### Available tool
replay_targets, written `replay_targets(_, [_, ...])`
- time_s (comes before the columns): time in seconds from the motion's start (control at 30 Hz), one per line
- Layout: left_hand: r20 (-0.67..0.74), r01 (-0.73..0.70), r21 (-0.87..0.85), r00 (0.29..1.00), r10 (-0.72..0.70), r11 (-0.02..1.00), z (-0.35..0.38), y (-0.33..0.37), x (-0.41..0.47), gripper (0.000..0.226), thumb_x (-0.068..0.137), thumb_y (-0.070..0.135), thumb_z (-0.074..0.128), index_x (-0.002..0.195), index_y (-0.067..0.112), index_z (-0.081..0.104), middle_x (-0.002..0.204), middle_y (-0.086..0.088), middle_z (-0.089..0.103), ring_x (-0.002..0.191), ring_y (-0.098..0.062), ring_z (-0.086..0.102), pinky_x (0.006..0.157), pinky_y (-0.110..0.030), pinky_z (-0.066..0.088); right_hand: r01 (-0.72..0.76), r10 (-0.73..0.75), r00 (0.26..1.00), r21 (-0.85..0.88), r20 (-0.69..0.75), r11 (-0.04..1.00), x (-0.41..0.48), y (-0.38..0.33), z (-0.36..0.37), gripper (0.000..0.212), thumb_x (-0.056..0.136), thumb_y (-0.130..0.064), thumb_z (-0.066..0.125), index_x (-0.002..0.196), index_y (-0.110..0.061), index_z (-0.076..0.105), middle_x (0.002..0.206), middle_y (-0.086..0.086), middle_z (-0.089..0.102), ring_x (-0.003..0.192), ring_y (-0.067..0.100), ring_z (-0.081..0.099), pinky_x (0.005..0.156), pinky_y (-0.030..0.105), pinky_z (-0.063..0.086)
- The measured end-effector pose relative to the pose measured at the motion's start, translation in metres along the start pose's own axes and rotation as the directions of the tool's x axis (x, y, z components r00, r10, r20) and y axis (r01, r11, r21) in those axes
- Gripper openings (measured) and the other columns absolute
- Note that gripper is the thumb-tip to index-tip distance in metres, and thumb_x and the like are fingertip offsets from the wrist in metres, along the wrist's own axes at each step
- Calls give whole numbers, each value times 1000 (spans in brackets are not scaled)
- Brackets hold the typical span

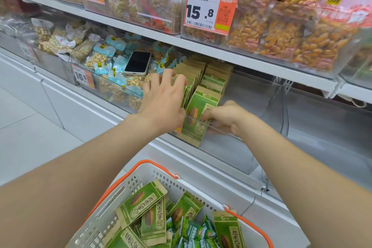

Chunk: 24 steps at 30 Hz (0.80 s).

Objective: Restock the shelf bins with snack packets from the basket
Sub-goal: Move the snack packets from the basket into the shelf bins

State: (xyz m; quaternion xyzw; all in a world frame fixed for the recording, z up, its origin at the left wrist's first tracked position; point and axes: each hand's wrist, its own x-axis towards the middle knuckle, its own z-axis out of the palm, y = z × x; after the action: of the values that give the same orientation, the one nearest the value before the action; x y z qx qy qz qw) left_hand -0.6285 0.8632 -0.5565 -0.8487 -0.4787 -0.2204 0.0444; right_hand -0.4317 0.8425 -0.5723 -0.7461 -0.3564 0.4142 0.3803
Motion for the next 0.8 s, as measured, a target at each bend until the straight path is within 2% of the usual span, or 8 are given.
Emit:
replay_targets(0.17, [-12,-1,-2,1000,1,1000,4,0,2,58,80,25,67,132,23,43,140,-9,36,123,-39,37,101,-55,37,26,-26,1000,-64,6,998,6,5,8,98,37,-26,103,124,-9,59,106,7,76,87,21,75,60,29,57])
replay_targets(0.2, [-13,0,-4,1000,0,1000,5,0,2,57,80,25,67,132,23,43,139,-8,36,123,-39,38,101,-55,37,15,-13,1000,-62,27,998,8,5,10,93,40,-24,103,123,-8,63,105,8,76,83,19,75,57,28,56])
replay_targets(0.3, [-14,3,0,1000,-3,1000,6,2,4,57,80,26,67,132,23,43,139,-9,37,123,-39,38,101,-56,37,-28,31,989,-18,142,999,3,1,13,43,74,-4,90,114,-7,74,96,9,78,66,16,73,50,31,59])
replay_targets(0.4, [-15,8,8,1000,-7,1000,7,2,5,59,80,28,67,133,23,43,140,-8,37,123,-39,37,101,-56,37,13,-11,997,-23,77,1000,9,-1,16,41,71,-6,91,108,-14,75,100,4,78,81,18,72,61,31,60])
replay_targets(0.5, [-22,7,9,1000,-6,1000,8,2,5,59,80,27,68,134,24,43,138,-8,38,122,-38,38,100,-54,38,55,-56,998,-48,-28,997,19,0,17,57,57,-16,96,108,-20,70,101,-1,77,88,16,72,65,29,58])
replay_targets(0.57, [-31,7,6,1000,-6,1000,8,2,5,58,79,25,67,132,23,44,136,-8,38,121,-38,38,99,-54,38,98,-114,986,-135,-120,986,23,-1,15,74,44,-31,95,112,-22,67,104,-2,76,91,17,73,73,35,63])
replay_targets(0.7, [-38,2,-4,999,-2,1000,9,1,5,59,79,24,67,133,24,44,135,-8,38,120,-38,39,98,-53,39,180,-260,945,-348,-198,920,25,-8,12,102,65,-36,94,142,-11,32,128,8,60,116,30,60,98,44,56])
replay_targets(0.8, [-35,0,-3,999,0,1000,9,2,6,59,79,24,67,133,25,43,136,-8,38,121,-38,38,99,-54,39,230,-325,924,-383,-203,894,23,-9,14,110,67,-32,97,146,-12,23,140,14,49,129,34,51,103,40,50])
